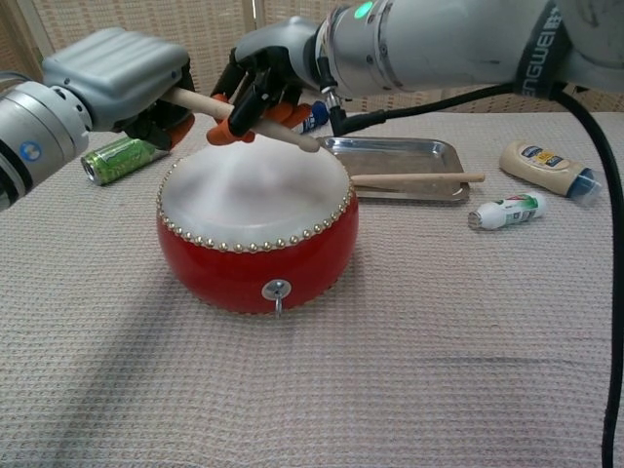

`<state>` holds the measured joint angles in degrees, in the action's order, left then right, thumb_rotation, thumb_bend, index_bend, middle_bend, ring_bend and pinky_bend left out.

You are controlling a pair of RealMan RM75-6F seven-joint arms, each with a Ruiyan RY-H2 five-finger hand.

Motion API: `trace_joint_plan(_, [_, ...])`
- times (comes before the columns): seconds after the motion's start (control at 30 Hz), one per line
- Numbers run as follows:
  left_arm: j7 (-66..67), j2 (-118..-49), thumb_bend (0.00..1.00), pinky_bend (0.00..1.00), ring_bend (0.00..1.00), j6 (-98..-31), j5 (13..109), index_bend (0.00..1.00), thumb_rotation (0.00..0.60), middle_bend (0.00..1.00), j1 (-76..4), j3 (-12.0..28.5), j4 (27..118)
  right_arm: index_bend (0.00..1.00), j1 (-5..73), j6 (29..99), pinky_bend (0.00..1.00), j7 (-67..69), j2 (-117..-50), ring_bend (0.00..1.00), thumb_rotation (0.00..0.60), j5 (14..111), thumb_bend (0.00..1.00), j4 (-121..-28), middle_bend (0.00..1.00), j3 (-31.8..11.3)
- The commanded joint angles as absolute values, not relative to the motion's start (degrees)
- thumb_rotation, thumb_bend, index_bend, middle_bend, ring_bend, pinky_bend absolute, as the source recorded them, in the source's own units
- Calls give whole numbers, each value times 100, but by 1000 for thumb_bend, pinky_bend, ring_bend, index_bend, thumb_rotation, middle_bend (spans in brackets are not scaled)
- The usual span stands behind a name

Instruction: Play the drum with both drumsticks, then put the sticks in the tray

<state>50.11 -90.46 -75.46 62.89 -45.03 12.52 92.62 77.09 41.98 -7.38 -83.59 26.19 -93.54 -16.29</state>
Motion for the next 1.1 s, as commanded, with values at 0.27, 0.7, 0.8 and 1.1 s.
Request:
trace_joint_plan(0.27, [5019, -9079, 568, 1000, 943, -7558, 6460, 712, 600, 944, -4482, 1186, 9158, 988, 7415, 4470, 1000, -533, -8466, 999, 600, 3069, 435, -9355, 852, -1776])
trace_joint_plan(0.7, [5106, -9042, 512, 977, 666, -7584, 6651, 396, 600, 630, -4448, 1151, 9154, 1000, 7201, 4399, 1000, -448, -8434, 1000, 600, 3304, 434, -9371, 886, -1854])
trace_joint_plan(0.8, [5179, -9000, 476, 861, 560, -7544, 6613, 327, 600, 521, -4445, 1154, 9220, 1000, 7166, 4393, 1000, -431, -8424, 1000, 600, 3351, 435, -9373, 886, -1879])
trace_joint_plan(1.1, [5215, -8882, 412, 474, 281, -7445, 6530, 150, 600, 244, -4444, 1190, 9347, 1000, 7073, 4407, 1000, -438, -8399, 1000, 600, 3513, 434, -9386, 886, -1901])
